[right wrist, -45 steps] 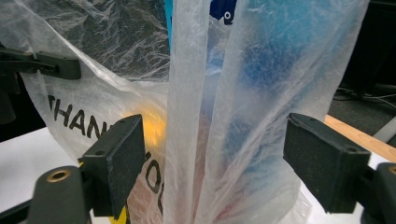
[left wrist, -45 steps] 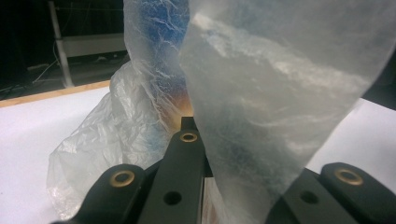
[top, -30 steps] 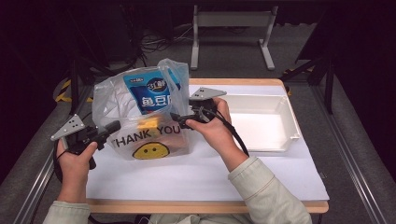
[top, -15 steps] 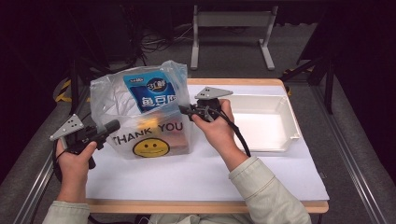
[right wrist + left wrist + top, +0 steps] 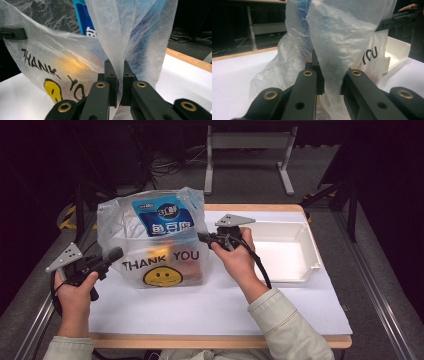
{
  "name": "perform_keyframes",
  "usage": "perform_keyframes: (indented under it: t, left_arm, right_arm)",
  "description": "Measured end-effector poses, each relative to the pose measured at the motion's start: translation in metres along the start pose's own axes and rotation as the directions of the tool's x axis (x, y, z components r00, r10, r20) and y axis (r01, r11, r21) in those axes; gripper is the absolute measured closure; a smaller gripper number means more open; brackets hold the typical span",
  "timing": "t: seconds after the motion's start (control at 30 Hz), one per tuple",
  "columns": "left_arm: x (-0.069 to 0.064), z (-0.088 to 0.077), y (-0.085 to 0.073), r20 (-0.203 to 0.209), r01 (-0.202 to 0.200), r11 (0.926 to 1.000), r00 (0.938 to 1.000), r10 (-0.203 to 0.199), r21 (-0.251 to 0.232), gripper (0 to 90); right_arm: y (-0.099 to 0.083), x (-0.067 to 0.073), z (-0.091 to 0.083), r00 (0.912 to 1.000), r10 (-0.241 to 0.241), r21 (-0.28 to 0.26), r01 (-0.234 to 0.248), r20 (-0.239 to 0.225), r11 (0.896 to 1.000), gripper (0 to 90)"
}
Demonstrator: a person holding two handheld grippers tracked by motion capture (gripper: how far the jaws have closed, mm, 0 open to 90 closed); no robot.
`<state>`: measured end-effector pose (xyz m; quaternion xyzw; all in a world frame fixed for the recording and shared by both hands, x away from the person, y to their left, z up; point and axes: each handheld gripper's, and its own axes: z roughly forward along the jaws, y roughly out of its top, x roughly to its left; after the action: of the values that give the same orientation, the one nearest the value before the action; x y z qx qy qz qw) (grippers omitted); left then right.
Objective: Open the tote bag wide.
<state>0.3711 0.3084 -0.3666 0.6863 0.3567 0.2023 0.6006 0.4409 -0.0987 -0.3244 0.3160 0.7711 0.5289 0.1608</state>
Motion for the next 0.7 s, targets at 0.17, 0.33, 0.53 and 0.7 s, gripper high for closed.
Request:
perform_keyframes:
  t: [0.17, 0.33, 0.53, 0.7]
  left_arm:
    - [0.002, -0.001, 0.000, -0.010, 0.009, 1.0000, 0.9999, -0.009, 0.000, 86.2]
    - [0.002, 0.007, -0.003, -0.014, 0.008, 0.9996, 0.9999, -0.008, 0.026, 89.3]
    - [0.005, 0.019, -0.011, -0.010, 0.029, 0.9978, 0.9996, -0.028, 0.059, 89.6]
    - [0.007, 0.024, -0.016, -0.010, 0.042, 0.9955, 0.9991, -0.042, 0.084, 89.6]
  right_arm:
    - [-0.004, -0.006, 0.000, 0.9999, 0.009, -0.001, -0.009, 0.014, 1.000, 88.8]
    - [-0.008, -0.009, 0.001, 0.9995, 0.023, 0.007, -0.023, 0.022, 1.000, 89.6]
    - [-0.016, -0.015, 0.004, 0.9984, 0.045, 0.020, -0.046, 0.033, 0.999, 89.9]
    - [-0.022, -0.018, 0.006, 0.9976, 0.056, 0.031, -0.057, 0.041, 0.998, 90.0]
